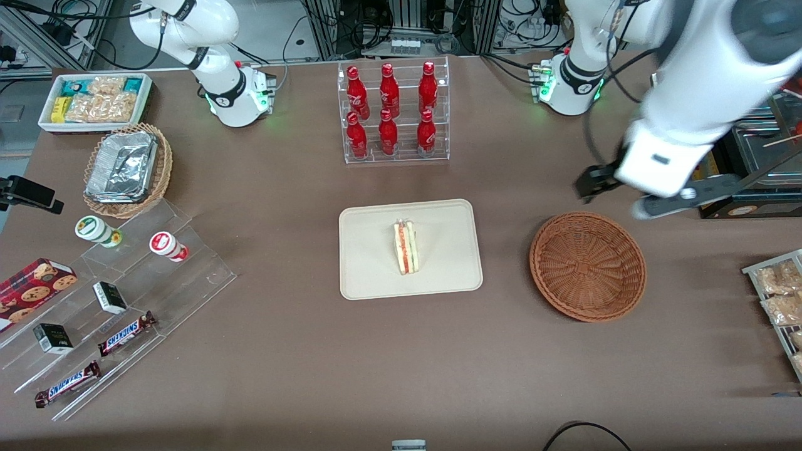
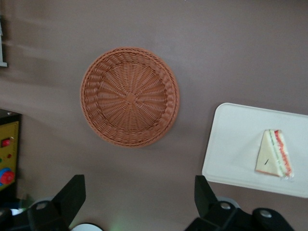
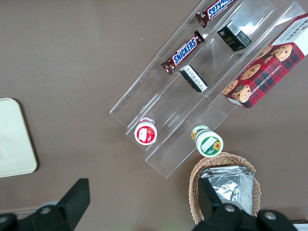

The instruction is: Place sandwich from basket to tray

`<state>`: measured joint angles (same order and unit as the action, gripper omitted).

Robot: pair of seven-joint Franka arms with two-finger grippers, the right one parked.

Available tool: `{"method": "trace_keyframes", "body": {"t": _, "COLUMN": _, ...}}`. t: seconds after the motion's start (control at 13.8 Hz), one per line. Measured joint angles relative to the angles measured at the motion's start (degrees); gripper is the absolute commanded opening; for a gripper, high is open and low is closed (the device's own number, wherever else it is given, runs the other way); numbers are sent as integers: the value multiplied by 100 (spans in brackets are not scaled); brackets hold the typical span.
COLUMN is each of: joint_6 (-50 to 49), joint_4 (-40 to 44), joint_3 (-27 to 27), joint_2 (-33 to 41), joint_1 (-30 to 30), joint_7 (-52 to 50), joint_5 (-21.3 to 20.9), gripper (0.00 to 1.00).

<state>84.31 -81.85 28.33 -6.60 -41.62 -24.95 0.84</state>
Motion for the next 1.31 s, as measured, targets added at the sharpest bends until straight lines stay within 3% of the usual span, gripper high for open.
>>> {"method": "trace_keyframes", "body": {"t": 0.29, "joint_6": -168, "joint_4": -388, "joint_3": 499, "joint_2": 493, "joint_1": 1, "joint_7": 1115, "joint_5": 6, "gripper": 100}}
{"method": "trace_keyframes", "body": {"t": 0.51, "joint_6": -180, "joint_4": -739, "joint_3": 504, "joint_2": 834, "joint_1": 234, "joint_7": 1583, "joint_5": 1, "gripper": 100}}
{"method": "trace_keyframes", "body": {"t": 0.73, "joint_6": -175, "joint_4": -849, "joint_3": -411, "joint_2": 956, "joint_1": 1334, "joint_7": 1883, "joint_5": 2, "gripper": 100}}
{"method": "trace_keyframes", "body": {"t": 1.02, "joint_6": -100, "joint_4": -678, "joint_3": -2733, "joint_2": 829, "joint_1": 3584, "joint_7": 1887, "joint_5": 8, "gripper": 100}}
{"method": "trace_keyframes", "body": {"t": 1.16, "joint_6": -98, "joint_4": -443, "joint_3": -3129, "joint_2": 676, "joint_1": 3981, "joint_7": 1887, "joint_5": 9, "gripper": 100}}
{"method": "trace_keyframes", "body": {"t": 1.31, "joint_6": -88, "joint_4": -313, "joint_3": -3148, "joint_2": 565, "joint_1": 4008, "joint_7": 1889, "joint_5": 9, "gripper": 100}}
